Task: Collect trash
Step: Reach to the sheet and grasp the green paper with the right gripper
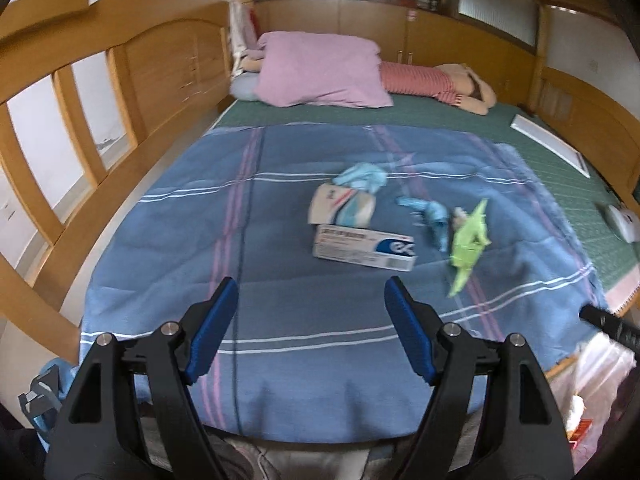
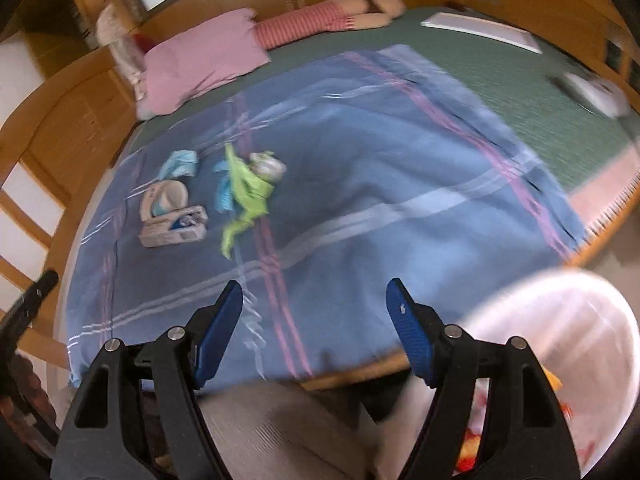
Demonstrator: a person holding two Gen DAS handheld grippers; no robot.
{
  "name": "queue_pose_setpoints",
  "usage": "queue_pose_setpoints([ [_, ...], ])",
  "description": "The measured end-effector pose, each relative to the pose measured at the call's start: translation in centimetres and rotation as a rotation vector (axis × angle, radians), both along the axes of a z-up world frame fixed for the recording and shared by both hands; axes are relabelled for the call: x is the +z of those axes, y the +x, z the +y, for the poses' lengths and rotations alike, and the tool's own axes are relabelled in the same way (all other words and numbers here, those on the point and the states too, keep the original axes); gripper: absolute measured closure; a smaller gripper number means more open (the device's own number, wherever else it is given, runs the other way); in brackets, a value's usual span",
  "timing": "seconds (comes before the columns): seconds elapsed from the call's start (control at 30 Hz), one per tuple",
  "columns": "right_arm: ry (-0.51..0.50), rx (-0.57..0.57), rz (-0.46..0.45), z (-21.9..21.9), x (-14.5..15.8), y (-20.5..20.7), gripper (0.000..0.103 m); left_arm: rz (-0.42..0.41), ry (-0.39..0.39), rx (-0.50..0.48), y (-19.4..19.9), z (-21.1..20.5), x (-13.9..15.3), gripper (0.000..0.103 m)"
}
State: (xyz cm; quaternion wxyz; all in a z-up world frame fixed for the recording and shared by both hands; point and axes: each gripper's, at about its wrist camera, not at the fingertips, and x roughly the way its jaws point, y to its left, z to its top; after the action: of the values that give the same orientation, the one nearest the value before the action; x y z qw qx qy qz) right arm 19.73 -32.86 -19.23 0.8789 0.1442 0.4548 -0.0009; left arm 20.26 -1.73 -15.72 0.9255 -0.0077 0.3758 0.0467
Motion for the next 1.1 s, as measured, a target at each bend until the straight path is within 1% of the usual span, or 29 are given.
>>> queue_pose_setpoints([
  [0.13, -0.009, 0.069, -0.011, 2.4, -0.8, 5.2, 0.030, 0.015, 0.000, 0.042, 0.7, 2.3, -0.6, 0.027],
  [0.2, -0.015, 0.106, 0.001, 3.4, -1.7, 8.0, 0.030, 0.022, 0.003, 0.057, 1.0, 3.1, -0.9, 0.027],
  [0.33, -0.012, 0.156, 0.054, 4.9, -4.1, 13.0, 0.030, 0.039, 0.008, 0.083, 1.8, 4.4, -1.6, 0.027],
  [0.4, -0.023, 0.168, 0.081, 5.5, -5.3, 14.7, 0.030, 0.048, 0.006, 0.093, 2.2, 5.0, -1.9, 0.027],
  [0.57, -0.001, 0.193, 0.160, 6.9, -8.4, 17.9, 0.031, 0.076, 0.010, 0.116, 3.2, 5.9, -3.1, 0.027],
  [0.63, 0.019, 0.196, 0.190, 7.1, -9.3, 18.8, 0.050, 0.084, 0.010, 0.119, 3.5, 6.0, -3.3, 0.027],
  [0.67, 0.028, 0.197, 0.214, 7.3, -9.8, 19.2, 0.071, 0.087, 0.011, 0.118, 3.7, 6.0, -3.4, 0.027],
  [0.7, 0.034, 0.194, 0.236, 7.3, -10.2, 19.5, 0.085, 0.088, 0.013, 0.117, 3.8, 5.9, -3.5, 0.027],
  [0.77, 0.034, 0.193, 0.242, 7.3, -10.3, 19.3, 0.088, 0.088, 0.016, 0.112, 3.9, 5.7, -3.6, 0.027],
  [0.83, 0.036, 0.197, 0.225, 7.1, -9.8, 18.6, 0.092, 0.089, 0.020, 0.105, 4.0, 5.4, -3.6, 0.027],
  [0.87, 0.049, 0.199, 0.215, 6.9, -9.5, 18.1, 0.096, 0.089, 0.021, 0.099, 4.0, 5.1, -3.7, 0.027],
  [1.0, 0.100, 0.195, 0.180, 5.4, -8.0, 15.9, 0.096, 0.090, 0.025, 0.072, 4.1, 3.9, -3.6, 0.027],
  [1.07, 0.130, 0.201, 0.175, 4.8, -7.7, 15.3, 0.096, 0.087, 0.020, 0.063, 4.2, 3.3, -3.3, 0.027],
  [1.1, 0.120, 0.200, 0.174, 4.7, -7.6, 15.2, 0.096, 0.084, 0.019, 0.062, 4.1, 3.1, -3.2, 0.027],
])
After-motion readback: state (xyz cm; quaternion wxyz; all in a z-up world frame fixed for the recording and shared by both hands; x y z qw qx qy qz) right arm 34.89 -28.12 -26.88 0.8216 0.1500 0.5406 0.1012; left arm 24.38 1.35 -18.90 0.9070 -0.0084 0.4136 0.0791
